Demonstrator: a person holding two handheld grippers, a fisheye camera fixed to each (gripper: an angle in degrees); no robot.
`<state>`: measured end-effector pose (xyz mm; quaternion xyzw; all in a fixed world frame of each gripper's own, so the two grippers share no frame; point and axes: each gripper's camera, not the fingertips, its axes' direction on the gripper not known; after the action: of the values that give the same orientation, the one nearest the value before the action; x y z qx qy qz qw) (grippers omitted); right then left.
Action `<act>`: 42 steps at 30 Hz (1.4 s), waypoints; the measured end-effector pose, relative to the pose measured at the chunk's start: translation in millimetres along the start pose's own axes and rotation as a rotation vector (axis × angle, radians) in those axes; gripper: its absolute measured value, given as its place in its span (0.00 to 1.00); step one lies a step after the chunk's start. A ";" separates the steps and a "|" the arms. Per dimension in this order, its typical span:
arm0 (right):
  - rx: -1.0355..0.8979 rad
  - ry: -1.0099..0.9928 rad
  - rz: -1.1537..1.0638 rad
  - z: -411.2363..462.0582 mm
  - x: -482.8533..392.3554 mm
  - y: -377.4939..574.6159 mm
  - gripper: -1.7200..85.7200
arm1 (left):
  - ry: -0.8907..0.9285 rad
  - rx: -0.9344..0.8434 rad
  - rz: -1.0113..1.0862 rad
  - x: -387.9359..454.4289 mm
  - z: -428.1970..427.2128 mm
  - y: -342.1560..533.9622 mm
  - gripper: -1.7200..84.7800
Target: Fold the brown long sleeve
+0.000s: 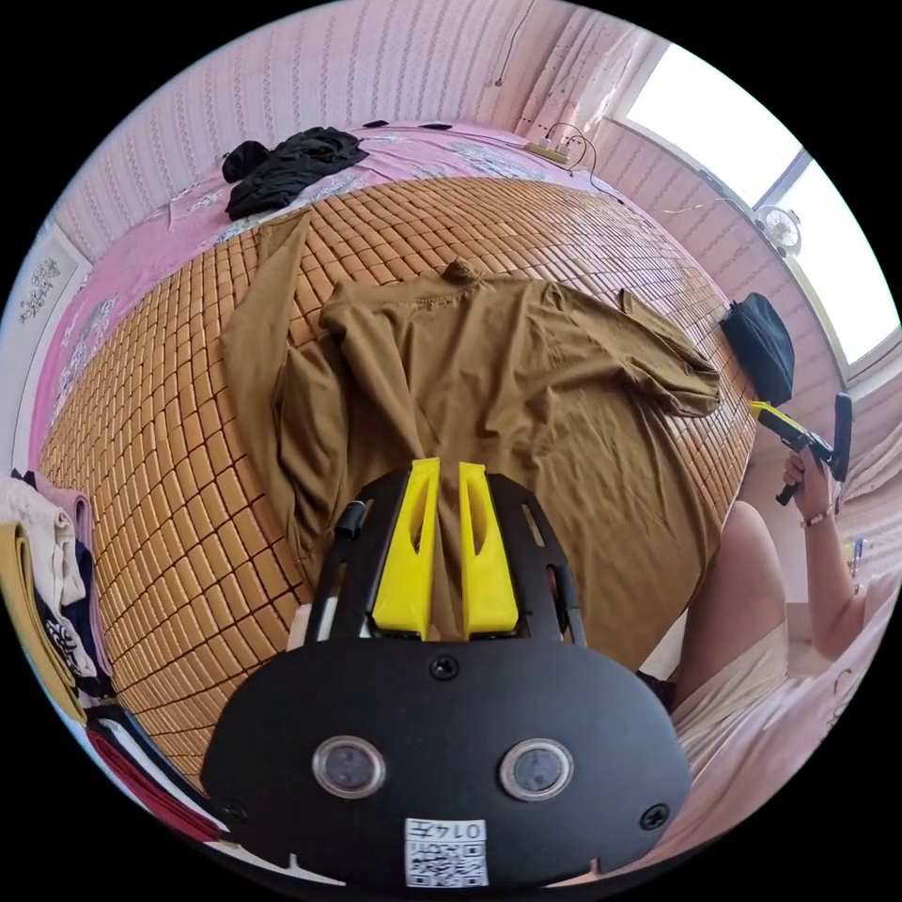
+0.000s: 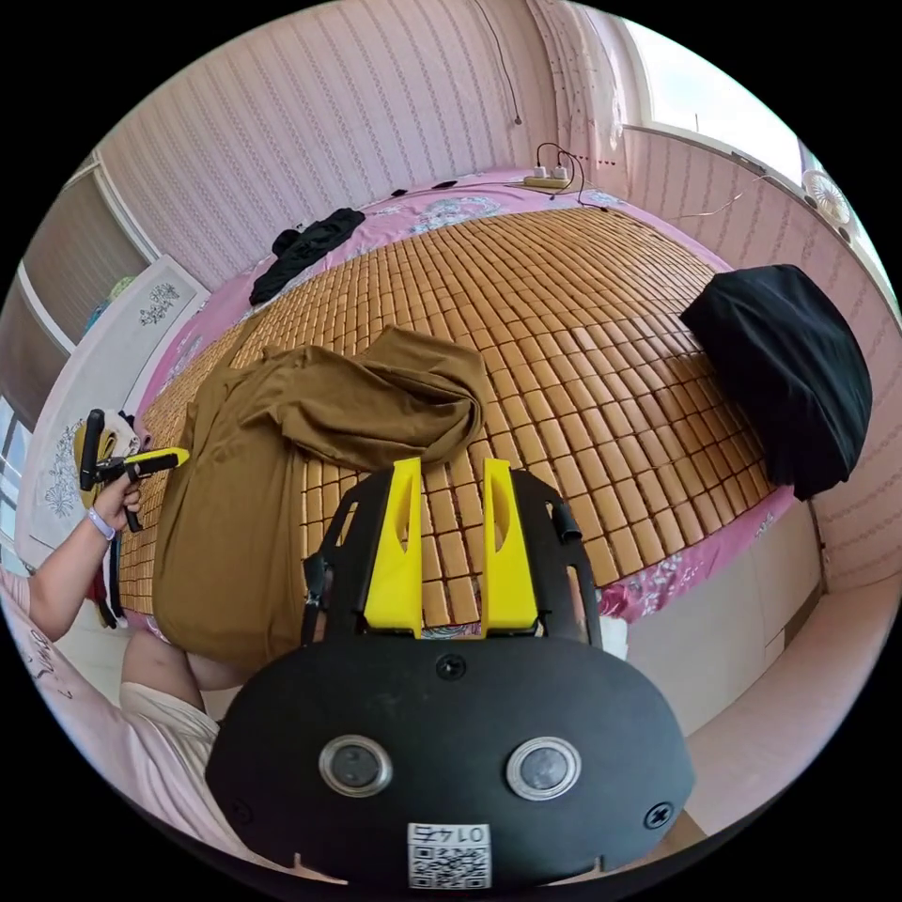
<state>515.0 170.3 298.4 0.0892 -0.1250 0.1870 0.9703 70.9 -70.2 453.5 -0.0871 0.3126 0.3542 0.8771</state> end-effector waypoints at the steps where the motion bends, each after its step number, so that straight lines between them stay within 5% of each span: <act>1: 0.017 -0.002 -0.025 1.5 -0.6 -8.7 0.14 | 0.009 0.007 0.031 10.6 -0.6 -9.5 0.07; 9: -0.083 -0.047 -0.190 68.1 -29.0 -86.0 0.14 | 0.144 0.006 0.170 94.1 38.1 -84.3 0.07; 15: -0.025 -0.109 -0.101 47.9 17.0 -77.7 0.03 | 0.142 -0.071 0.174 134.2 89.7 -113.4 0.08; 19: 0.371 -0.303 0.134 -54.3 91.3 -21.5 0.03 | 0.112 -0.069 0.183 142.7 101.3 -107.0 0.08; 24: 0.572 -0.248 0.489 -111.4 182.2 96.6 0.05 | 0.123 -0.086 0.166 142.8 100.3 -102.6 0.08; 29: 0.442 -0.241 0.629 -122.1 221.9 161.3 0.07 | 0.151 -0.050 0.158 143.7 77.5 -82.4 0.08; 42: 0.364 -0.271 0.403 -194.3 167.0 165.1 0.09 | 0.115 0.057 0.105 113.2 -49.8 94.9 0.08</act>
<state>642.2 420.8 180.3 0.2592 -0.2331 0.3813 0.8562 45.2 45.0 351.7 -0.0656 0.3767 0.3850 0.8399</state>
